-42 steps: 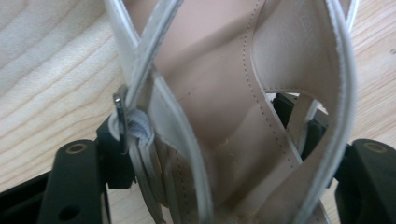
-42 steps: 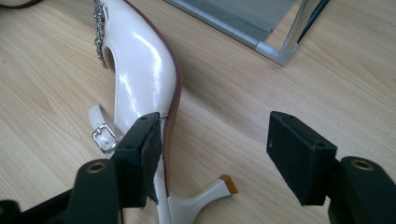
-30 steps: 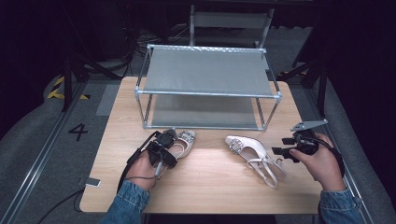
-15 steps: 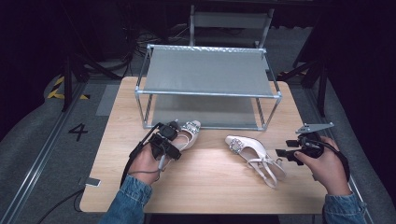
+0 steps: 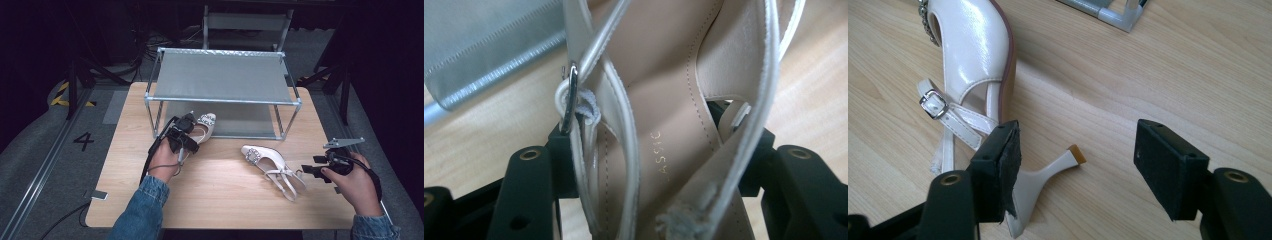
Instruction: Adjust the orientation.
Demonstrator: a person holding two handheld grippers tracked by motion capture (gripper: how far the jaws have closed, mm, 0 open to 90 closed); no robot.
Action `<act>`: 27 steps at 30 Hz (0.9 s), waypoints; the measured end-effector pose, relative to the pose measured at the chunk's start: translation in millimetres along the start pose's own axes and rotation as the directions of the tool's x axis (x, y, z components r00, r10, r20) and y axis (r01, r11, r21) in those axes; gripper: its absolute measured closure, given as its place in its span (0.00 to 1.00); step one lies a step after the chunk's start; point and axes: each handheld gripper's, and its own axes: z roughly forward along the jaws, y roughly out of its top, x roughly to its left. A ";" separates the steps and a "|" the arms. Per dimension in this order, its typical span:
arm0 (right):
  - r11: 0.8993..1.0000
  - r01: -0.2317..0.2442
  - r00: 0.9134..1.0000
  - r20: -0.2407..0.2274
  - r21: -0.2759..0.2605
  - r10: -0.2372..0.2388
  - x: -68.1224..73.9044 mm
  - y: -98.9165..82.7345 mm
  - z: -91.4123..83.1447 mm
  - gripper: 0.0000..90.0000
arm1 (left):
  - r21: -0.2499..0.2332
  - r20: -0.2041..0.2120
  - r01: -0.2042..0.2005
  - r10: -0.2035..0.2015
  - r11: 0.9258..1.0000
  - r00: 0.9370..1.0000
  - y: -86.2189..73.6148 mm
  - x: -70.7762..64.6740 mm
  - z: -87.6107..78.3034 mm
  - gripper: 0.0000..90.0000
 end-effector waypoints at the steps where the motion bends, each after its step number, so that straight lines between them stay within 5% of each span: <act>1: 1.000 -0.001 1.000 0.002 -0.001 0.001 -0.3 -1.1 -0.6 0.41 | -0.010 -0.016 0.018 -0.018 1.000 1.000 4.7 1.7 2.9 0.45; 6: 1.000 -0.009 1.000 0.010 -0.004 0.010 -0.8 -4.4 -3.7 0.41 | -0.004 -0.014 0.047 -0.047 0.999 0.999 17.8 6.2 12.7 0.45; 8: 1.000 -0.016 1.000 0.008 0.006 0.016 -0.9 -5.3 -3.2 0.41 | 0.012 -0.021 0.004 -0.003 1.000 1.000 21.5 6.2 18.9 0.45; 10: 1.000 -0.010 1.000 0.005 0.009 0.010 -1.6 -6.1 -0.9 0.41 | 0.020 -0.018 0.017 -0.016 1.000 1.000 23.5 5.4 23.2 0.44; 12: 1.000 -0.014 1.000 0.004 0.020 0.014 -1.3 -6.8 1.0 0.41 | 0.020 -0.017 -0.011 0.011 1.000 1.000 25.0 8.1 26.1 0.44; 13: 1.000 -0.012 1.000 0.005 0.021 0.012 -1.0 -7.2 1.8 0.41 | 0.029 -0.024 0.068 -0.067 0.997 0.997 25.1 3.7 32.4 0.43; 17: 1.000 -0.011 1.000 0.001 0.020 0.011 0.7 -7.2 0.7 0.41 | -0.011 0.023 0.109 -0.108 0.994 0.994 23.6 6.8 34.6 0.38; 19: 1.000 -0.008 1.000 0.003 0.017 0.008 1.0 -7.2 0.1 0.41 | -0.048 -0.009 0.092 -0.093 0.995 0.996 22.5 6.5 29.7 0.28; 20: 1.000 -0.008 1.000 0.003 0.017 0.008 1.1 -7.2 0.2 0.41 | -0.050 -0.008 0.046 -0.047 0.998 0.999 22.6 8.6 27.9 0.28; 22: 1.000 -0.010 1.000 -0.001 0.018 0.010 1.7 -6.9 0.8 0.41 | -0.056 0.013 0.025 -0.024 0.998 1.000 21.5 9.0 23.4 0.25; 27: 1.000 -0.003 1.000 -0.005 0.019 0.003 2.7 -5.1 2.8 0.41 | -0.089 -0.003 0.046 -0.046 0.995 0.999 15.4 2.3 10.0 0.24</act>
